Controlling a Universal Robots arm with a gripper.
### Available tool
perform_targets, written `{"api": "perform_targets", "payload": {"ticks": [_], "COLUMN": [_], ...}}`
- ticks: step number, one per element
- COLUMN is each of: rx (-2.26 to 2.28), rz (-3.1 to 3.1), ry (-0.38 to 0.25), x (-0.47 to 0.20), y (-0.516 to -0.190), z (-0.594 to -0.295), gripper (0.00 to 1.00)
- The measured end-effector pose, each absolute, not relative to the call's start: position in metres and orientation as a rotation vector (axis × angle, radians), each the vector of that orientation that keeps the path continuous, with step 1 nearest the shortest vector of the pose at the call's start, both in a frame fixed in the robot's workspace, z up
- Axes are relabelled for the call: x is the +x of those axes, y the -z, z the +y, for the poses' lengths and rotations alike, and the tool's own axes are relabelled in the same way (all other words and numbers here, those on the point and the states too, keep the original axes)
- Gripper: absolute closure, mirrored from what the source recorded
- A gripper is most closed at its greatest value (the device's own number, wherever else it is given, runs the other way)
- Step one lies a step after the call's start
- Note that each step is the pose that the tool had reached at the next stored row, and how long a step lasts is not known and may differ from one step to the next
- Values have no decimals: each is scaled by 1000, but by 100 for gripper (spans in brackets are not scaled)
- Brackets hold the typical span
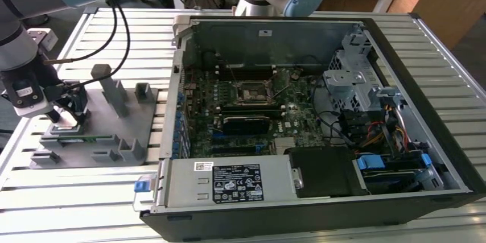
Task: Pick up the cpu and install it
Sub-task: 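Pick up the cpu and move it towards the insertion slot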
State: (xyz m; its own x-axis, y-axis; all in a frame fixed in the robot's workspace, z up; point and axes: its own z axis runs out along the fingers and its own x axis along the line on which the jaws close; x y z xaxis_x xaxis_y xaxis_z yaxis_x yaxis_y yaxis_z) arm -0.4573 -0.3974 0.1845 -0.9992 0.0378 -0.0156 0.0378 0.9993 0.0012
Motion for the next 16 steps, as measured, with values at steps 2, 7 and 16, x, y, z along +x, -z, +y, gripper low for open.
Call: {"api": "perform_targets", "payload": {"ticks": [2,7,16], "rx": [59,59,59], "rz": [3125,3126,3126], "ry": [0,1,1], "x": [-457,-457,-457], "y": [-185,-186,-193], "z": [-397,-397,-397], "gripper": [46,46,46]}}
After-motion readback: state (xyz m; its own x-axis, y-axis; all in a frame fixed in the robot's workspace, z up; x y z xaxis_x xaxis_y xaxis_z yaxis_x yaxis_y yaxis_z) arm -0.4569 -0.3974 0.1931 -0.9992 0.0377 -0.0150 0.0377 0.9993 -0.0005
